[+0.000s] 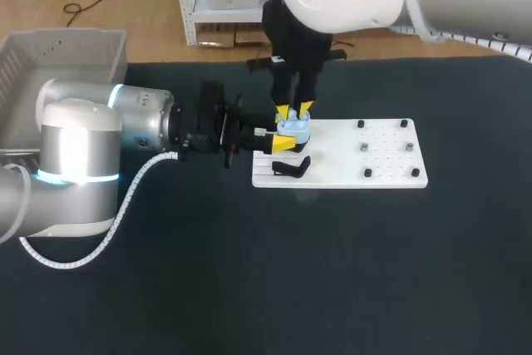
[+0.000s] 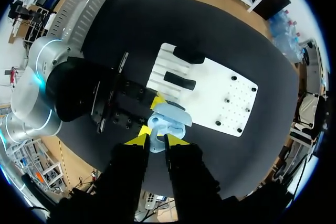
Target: Pick up each earbud case from the left stands, insert the matching earbuds, close the lid, and place the case in the box.
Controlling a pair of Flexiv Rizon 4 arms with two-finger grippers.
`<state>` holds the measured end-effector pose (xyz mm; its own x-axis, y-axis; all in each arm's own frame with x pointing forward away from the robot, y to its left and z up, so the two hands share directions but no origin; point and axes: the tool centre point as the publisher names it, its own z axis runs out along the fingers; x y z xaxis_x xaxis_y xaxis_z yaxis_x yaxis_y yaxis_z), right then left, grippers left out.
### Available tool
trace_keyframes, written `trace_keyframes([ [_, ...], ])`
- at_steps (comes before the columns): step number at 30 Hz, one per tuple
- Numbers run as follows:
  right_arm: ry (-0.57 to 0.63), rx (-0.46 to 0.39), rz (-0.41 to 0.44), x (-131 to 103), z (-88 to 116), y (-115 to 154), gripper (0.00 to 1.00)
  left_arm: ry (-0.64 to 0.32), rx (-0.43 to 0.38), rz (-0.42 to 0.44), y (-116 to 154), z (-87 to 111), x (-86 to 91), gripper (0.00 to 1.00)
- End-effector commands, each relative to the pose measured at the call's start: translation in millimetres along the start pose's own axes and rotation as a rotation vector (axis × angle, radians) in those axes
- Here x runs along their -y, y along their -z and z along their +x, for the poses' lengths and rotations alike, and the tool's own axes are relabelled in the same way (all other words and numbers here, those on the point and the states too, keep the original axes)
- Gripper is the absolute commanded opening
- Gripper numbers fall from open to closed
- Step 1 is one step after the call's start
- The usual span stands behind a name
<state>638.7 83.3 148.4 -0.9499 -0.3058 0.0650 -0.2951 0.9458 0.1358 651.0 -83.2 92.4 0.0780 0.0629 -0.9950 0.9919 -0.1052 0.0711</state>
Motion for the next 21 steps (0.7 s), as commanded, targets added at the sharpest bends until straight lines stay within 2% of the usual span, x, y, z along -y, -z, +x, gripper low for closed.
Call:
trace_keyframes([
  [1,-0.009,0.021,0.004,0.0,4.1,-1.8,0.0,-0.003,0.001,-0.006,-0.2,0.4,1.7,0.0],
  [21,-0.026,0.012,0.005,-0.3,1.4,-8.3,0.0,-0.003,0.001,-0.006,-0.2,0.4,1.7,0.0],
])
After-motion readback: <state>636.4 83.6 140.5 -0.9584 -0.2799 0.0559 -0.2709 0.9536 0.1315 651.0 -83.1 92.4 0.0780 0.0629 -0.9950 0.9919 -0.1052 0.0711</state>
